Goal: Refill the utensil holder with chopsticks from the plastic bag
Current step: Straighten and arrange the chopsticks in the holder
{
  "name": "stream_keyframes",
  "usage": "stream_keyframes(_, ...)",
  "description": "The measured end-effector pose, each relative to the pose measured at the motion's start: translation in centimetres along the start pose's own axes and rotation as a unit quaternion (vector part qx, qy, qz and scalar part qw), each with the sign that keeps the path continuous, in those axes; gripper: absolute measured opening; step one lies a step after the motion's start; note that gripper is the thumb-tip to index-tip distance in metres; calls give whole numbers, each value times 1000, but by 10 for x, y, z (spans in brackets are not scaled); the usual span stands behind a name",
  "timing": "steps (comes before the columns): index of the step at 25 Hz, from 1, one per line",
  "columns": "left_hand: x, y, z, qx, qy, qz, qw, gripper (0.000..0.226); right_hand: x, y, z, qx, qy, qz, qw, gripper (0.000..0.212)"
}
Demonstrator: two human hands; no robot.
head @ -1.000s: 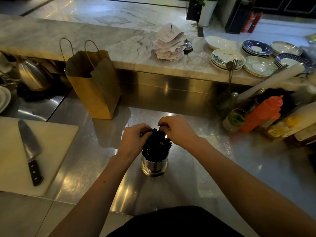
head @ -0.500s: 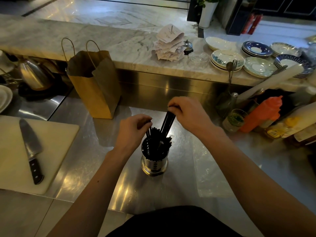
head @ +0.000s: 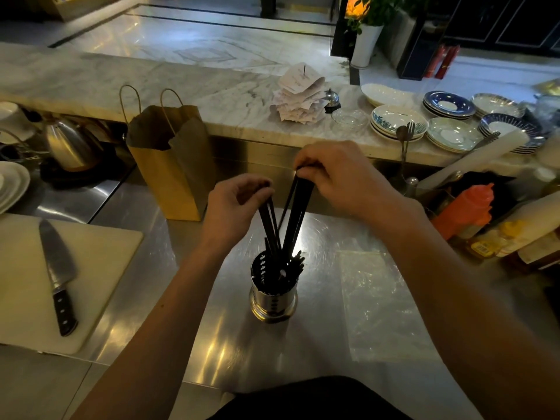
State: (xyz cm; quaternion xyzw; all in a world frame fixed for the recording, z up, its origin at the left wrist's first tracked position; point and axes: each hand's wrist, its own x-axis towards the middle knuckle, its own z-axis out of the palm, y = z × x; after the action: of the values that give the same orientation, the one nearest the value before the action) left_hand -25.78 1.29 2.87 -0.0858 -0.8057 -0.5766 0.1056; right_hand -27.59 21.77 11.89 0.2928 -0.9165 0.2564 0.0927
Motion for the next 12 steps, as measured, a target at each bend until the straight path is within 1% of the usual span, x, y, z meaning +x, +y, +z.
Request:
stream_keyframes(3,19,4,5,-127,6,-45,991,16,20,-3,-9,8,-24,1,1000,12)
stream_keyframes(6,29,2,9,-218,-4,-90,972,17,35,-1,-6,16,-53,15,998,12)
stream_keyframes(10,28,2,19,-350,-50,-167,921,27,45,6,4,45,-52,46,997,11)
stream_keyframes(12,24,4,25,-372,-59,-215,901,30,48,9,9,47,-54,66,995,10)
